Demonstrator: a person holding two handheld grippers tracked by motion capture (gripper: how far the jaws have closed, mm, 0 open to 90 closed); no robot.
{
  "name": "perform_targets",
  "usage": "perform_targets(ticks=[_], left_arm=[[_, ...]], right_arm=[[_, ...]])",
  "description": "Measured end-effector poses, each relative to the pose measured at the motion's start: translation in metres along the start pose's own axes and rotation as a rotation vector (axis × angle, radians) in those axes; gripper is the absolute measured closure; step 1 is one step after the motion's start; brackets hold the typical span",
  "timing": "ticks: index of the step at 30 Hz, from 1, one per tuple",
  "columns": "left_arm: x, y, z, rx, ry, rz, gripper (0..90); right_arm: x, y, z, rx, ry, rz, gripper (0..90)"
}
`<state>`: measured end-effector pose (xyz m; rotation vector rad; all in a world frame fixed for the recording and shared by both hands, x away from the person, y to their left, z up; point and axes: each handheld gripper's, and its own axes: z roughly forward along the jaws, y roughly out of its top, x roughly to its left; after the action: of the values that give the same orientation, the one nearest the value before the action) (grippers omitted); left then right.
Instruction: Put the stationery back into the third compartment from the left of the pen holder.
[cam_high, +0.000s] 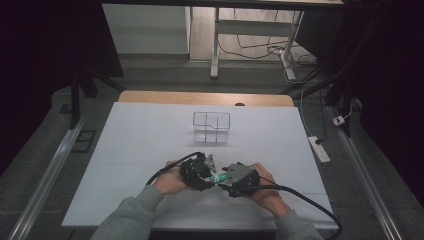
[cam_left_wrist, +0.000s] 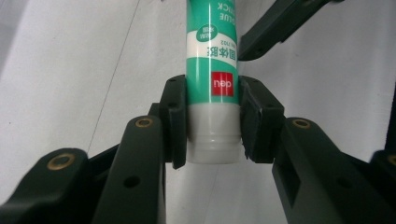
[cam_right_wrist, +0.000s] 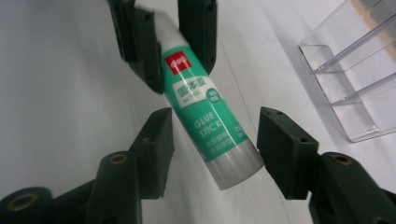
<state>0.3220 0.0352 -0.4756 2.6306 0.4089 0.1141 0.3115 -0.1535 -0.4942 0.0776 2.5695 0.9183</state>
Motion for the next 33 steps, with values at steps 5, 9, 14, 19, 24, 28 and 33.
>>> perform_targets(ticks=[5,9,14,19,24,28,33], left_arm=[[0.0,-0.001,-0.003,-0.004,-0.017,0.009,64.4],[0.0,-0.002,-0.005,-0.006,-0.023,0.034,64.3],[-0.002,-0.003,-0.009,-0.045,0.01,0.034,62.3],[-0.002,-0.01,-0.023,-0.142,0.096,-0.012,43.0],[0.003,-0.026,-0.032,-0.242,0.115,-0.101,34.6],[0.006,-0.038,-0.033,-0.28,0.133,-0.168,30.0],[0.01,-0.053,-0.036,-0.334,0.125,-0.23,28.7]], right_arm=[[0.006,0.001,0.004,0.067,-0.022,-0.121,56.3],[0.015,0.002,0.008,0.069,-0.021,-0.156,62.3],[0.017,0.002,0.008,0.068,-0.026,-0.231,65.4],[0.013,0.0,0.004,0.027,-0.032,-0.158,65.7],[0.006,-0.001,0.0,0.003,-0.036,-0.116,65.7],[0.003,-0.002,-0.003,-0.042,-0.029,-0.024,65.7],[-0.002,-0.003,-0.006,-0.098,-0.027,0.046,65.7]])
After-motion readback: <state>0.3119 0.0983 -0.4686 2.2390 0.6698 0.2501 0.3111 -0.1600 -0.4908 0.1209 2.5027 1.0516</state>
